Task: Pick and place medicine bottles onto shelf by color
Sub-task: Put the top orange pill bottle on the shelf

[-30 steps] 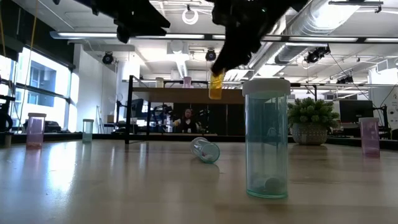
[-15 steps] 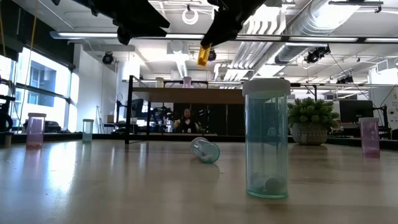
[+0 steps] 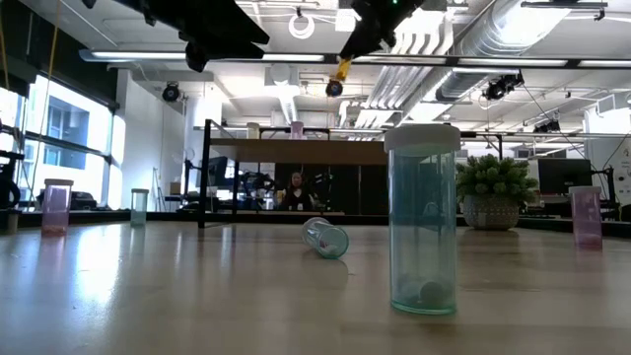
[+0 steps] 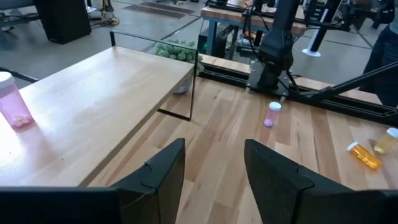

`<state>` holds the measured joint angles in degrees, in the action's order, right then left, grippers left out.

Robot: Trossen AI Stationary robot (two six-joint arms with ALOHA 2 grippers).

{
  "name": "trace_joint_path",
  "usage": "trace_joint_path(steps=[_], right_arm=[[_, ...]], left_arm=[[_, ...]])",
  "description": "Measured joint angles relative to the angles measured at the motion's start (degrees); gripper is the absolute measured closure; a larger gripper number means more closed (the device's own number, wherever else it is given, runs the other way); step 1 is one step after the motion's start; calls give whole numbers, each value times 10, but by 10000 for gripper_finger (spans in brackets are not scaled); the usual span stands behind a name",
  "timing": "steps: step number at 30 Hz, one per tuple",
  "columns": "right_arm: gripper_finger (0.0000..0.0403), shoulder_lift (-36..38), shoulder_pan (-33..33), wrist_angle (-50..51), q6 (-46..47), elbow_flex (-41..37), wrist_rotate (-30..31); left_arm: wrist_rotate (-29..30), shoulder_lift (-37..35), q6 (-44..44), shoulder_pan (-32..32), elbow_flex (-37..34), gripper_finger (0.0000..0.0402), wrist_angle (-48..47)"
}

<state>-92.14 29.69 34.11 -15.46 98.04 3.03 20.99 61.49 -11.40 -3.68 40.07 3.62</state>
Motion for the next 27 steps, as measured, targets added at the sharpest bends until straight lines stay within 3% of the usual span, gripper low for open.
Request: trace_joint_path(steps=[12,27], right_arm=[[300,-32,102,17,65,-16,-28],[300,-119,37,37,25,-6,-36]], left_arm=[[2,0,-4,0,0,245,-45],[2,0,-15,0,0,245,-60]])
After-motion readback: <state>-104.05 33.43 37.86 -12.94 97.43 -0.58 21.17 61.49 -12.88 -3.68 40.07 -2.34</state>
